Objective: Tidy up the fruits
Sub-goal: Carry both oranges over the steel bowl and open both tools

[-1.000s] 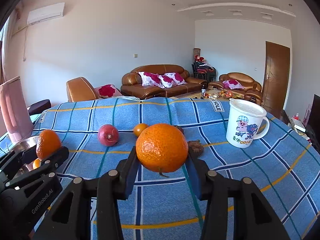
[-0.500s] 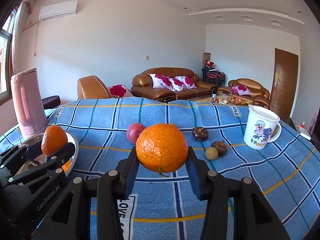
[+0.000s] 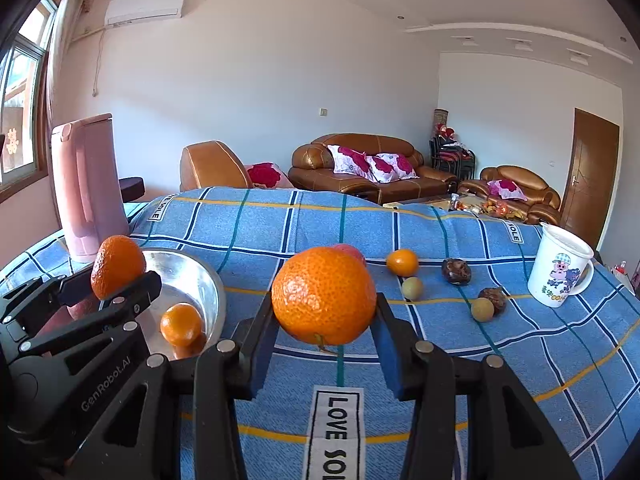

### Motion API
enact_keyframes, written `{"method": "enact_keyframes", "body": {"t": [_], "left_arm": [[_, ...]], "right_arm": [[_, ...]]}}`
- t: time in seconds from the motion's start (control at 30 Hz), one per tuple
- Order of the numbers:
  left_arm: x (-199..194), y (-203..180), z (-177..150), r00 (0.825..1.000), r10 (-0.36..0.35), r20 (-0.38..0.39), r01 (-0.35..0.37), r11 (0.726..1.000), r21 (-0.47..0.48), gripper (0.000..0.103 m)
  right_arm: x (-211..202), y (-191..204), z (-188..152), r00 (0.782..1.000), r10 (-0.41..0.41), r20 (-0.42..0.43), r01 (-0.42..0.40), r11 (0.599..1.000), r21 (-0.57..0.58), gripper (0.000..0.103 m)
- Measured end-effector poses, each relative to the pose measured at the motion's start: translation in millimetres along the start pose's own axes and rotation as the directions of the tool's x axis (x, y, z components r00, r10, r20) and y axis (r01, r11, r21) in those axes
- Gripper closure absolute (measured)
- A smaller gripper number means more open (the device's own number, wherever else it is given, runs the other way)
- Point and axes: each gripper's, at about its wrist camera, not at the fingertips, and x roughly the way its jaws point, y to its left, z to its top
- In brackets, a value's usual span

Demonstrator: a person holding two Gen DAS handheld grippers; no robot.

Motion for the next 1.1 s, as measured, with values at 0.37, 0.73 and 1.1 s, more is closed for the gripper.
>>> {"method": "enact_keyframes", "body": {"t": [0.37, 0.73, 1.1], "left_arm": [[2, 43, 0, 0.999, 0.051, -0.011, -0.052, 0.997, -0.051, 0.055], [16, 65, -3, 0.993, 0.082, -0.086, -0.09, 0.992, -0.089, 0.055], [23, 64, -3, 0.987, 0.096, -0.128, -0.106, 0.992, -0.071, 0.055]], "right_arm": [[19, 49, 10, 0.998, 0.057, -0.011, -0.057, 0.998, -0.033, 0.055], [52, 71, 21, 0.988, 0.131, -0.08, -0.134, 0.99, -0.035, 0.055], [99, 87, 26, 0.947, 0.215, -0.238, -0.23, 0.973, -0.036, 0.055]]}}
